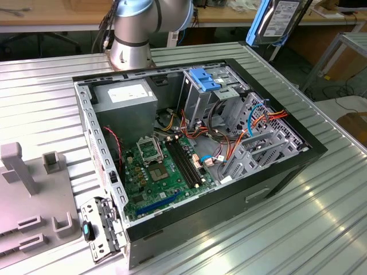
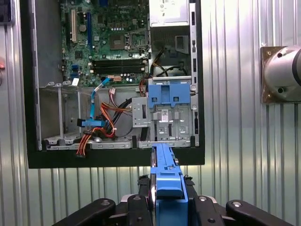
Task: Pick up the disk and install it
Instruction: 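Pick up the disk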
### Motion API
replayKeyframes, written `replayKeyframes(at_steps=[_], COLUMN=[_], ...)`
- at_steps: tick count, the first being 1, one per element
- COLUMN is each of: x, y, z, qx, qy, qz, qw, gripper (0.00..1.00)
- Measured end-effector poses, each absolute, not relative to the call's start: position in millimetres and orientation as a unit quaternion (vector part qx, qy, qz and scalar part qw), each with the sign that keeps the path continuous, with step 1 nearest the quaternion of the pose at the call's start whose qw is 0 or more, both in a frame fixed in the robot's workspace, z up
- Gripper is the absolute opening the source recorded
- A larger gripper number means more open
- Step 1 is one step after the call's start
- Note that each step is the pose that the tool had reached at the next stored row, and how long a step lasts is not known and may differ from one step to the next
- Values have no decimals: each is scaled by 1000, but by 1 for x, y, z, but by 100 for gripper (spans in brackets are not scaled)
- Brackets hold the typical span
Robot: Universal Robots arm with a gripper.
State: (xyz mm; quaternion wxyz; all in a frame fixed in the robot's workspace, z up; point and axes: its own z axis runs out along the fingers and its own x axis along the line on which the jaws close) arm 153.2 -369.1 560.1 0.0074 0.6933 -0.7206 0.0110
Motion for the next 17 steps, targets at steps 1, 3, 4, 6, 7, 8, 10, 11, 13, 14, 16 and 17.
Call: replayKeyframes(at_steps=[1,3,4,6,7,8,10,11,13,14,16,17], x=[146,136,131,119,114,107,94,90,74,68,46,38], y=[-369,-369,-369,-369,-369,-369,-369,-369,-369,-369,-371,-371], z=[560,560,559,559,559,559,558,558,557,557,555,555], qx=[693,693,693,693,693,693,693,693,693,693,693,693], qy=[-721,-721,-721,-721,-721,-721,-721,-721,-721,-721,-721,-721], qz=[11,11,11,11,11,11,11,11,11,11,11,11], qw=[7,7,7,7,7,7,7,7,7,7,7,7], gripper=[37,37,37,37,37,37,37,37,37,37,37,37])
